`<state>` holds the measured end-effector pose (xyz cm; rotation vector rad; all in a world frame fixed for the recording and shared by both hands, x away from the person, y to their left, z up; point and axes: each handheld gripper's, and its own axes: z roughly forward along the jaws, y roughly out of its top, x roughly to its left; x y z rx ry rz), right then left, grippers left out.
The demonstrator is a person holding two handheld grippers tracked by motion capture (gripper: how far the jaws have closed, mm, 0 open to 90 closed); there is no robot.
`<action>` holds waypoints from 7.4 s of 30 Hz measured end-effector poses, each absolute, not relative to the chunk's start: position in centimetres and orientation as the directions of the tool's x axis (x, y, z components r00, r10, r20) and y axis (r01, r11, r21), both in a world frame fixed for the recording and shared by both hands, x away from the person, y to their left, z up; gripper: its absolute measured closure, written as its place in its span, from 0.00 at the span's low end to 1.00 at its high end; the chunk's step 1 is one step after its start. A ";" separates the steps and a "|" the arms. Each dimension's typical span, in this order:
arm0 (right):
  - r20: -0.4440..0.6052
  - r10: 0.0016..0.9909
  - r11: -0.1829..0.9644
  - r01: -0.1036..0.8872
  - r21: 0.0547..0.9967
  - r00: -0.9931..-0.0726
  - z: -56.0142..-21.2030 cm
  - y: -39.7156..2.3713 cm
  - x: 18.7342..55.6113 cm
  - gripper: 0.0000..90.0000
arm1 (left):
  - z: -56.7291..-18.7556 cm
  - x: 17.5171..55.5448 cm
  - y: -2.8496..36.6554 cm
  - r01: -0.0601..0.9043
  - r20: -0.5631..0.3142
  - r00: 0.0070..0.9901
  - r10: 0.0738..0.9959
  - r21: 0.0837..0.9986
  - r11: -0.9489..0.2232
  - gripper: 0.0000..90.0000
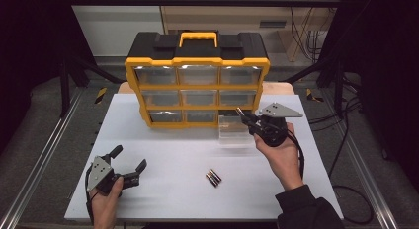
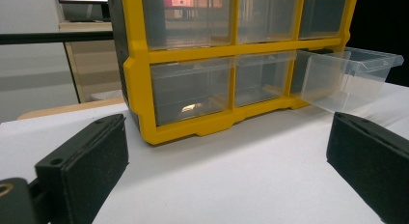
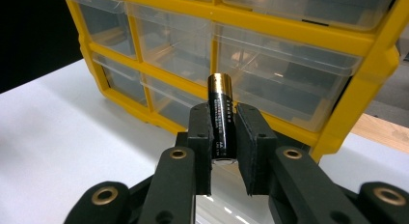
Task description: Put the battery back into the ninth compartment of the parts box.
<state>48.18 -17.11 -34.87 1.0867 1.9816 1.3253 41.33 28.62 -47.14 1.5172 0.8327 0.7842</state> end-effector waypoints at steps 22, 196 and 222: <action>-0.019 0.819 0.317 0.425 0.848 -0.574 -34.8 -16.2 51.5 0.85 | -47.1 41.3 28.6 0.070 0.024 0.520 0.854 0.995 -0.070 0.01; 0.059 0.822 0.247 0.449 0.858 -0.566 -42.5 -16.4 43.6 0.85 | -47.3 41.0 28.2 0.062 0.061 0.535 0.842 0.992 -0.112 0.00; -0.044 0.827 0.289 0.357 0.888 -0.560 -35.3 -16.1 47.1 0.85 | -47.2 41.0 28.3 0.056 0.060 0.535 0.843 0.993 -0.106 0.00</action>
